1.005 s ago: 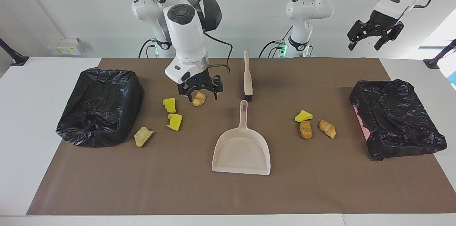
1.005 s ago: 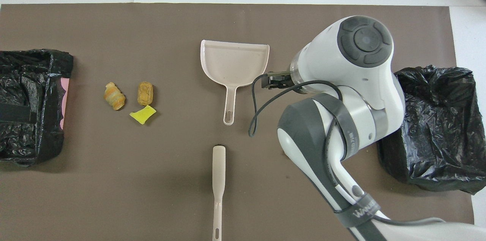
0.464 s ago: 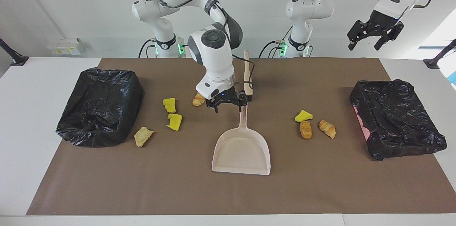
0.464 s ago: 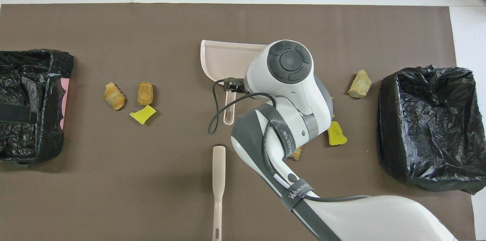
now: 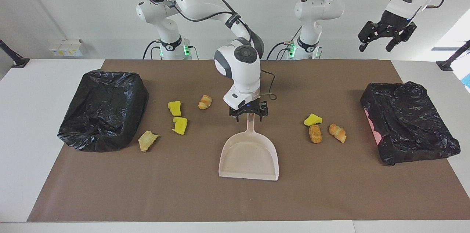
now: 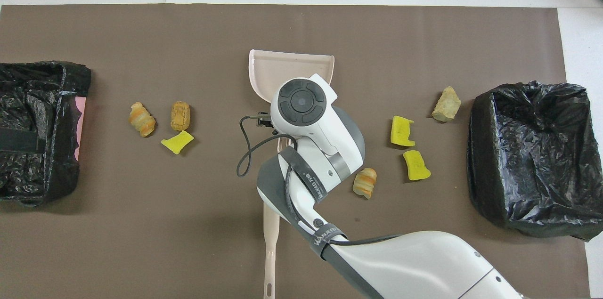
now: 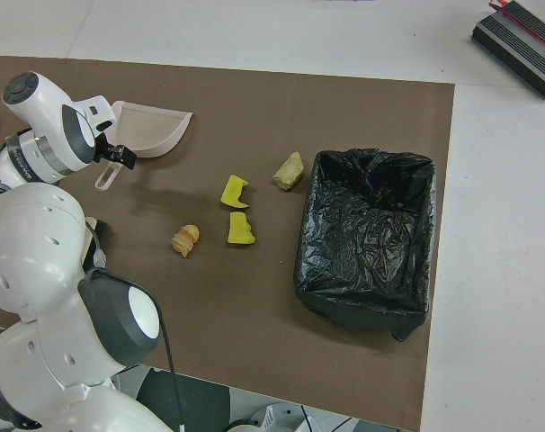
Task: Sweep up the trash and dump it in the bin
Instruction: 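Reach the right gripper to the dustpan handle and grasp it, then move the dustpan beside the debris while the left gripper reaches the brush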
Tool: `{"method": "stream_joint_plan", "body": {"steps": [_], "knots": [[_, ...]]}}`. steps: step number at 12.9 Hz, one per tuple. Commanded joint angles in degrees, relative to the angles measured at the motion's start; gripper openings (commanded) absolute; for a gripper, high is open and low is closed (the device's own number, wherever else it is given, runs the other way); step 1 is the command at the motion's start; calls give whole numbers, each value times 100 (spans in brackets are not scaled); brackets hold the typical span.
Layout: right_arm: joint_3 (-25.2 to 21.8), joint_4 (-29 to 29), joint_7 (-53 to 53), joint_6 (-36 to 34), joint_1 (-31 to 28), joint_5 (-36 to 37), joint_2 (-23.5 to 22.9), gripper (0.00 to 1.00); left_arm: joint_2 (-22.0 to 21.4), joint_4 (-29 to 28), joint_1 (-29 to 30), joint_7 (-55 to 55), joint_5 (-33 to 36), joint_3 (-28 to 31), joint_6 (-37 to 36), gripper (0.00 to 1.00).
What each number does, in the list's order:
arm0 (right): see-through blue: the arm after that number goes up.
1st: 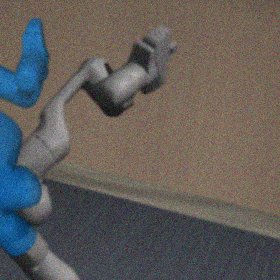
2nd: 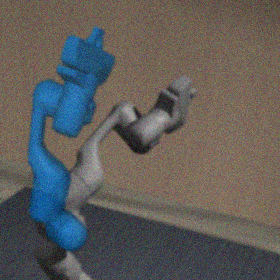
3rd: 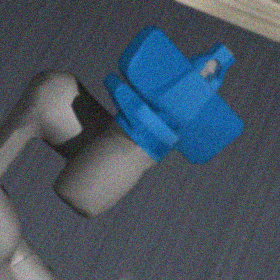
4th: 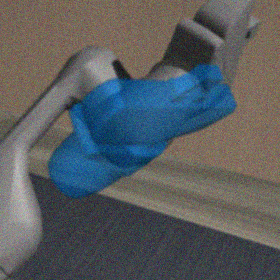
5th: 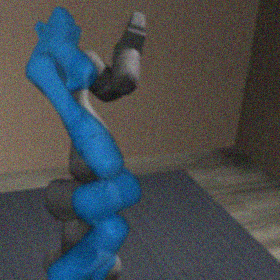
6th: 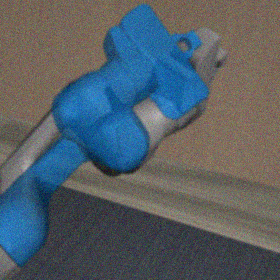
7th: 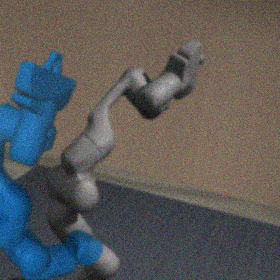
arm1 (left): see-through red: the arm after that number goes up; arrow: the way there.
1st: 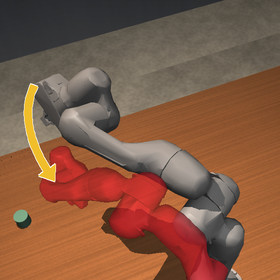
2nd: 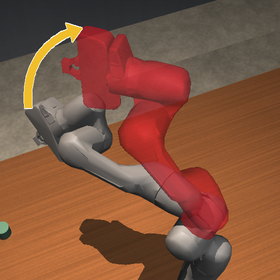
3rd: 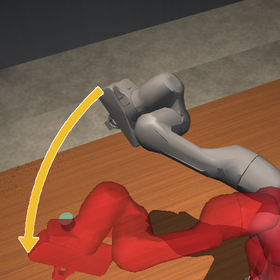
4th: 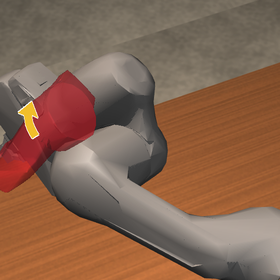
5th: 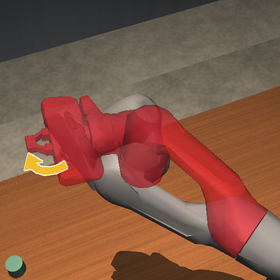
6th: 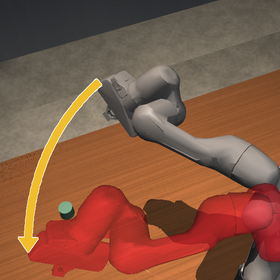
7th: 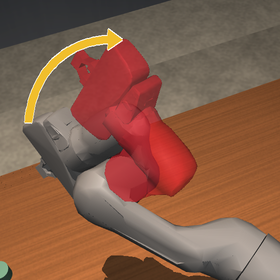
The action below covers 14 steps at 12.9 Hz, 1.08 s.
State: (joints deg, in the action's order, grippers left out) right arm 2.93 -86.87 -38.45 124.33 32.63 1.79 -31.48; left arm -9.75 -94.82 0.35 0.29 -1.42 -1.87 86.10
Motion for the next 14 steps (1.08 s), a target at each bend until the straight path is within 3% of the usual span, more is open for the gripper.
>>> {"method": "stream_joint_plan", "body": {"steps": [1,2,4,5,6,8,14], "knots": [[-20,153,-136,4,50,198,-140,100,-71,-28,18,15,1,2,-6,100],[-20,153,-136,-23,59,269,-131,84,-71,-28,18,15,1,2,-6,100],[-20,153,-136,-49,68,339,-113,39,-88,-36,18,15,1,2,-41,100],[-29,153,-136,-102,77,357,-104,9,-88,-36,18,15,1,2,-41,100],[-20,162,-127,-154,103,435,-104,0,-80,-36,9,6,1,2,-23,100],[-12,170,-84,-295,103,786,-96,0,-97,-54,9,6,1,2,-32,100],[-47,83,555,-734,-177,727,466,0,-124,-220,-131,-38,-60,-77,56,100]]}}
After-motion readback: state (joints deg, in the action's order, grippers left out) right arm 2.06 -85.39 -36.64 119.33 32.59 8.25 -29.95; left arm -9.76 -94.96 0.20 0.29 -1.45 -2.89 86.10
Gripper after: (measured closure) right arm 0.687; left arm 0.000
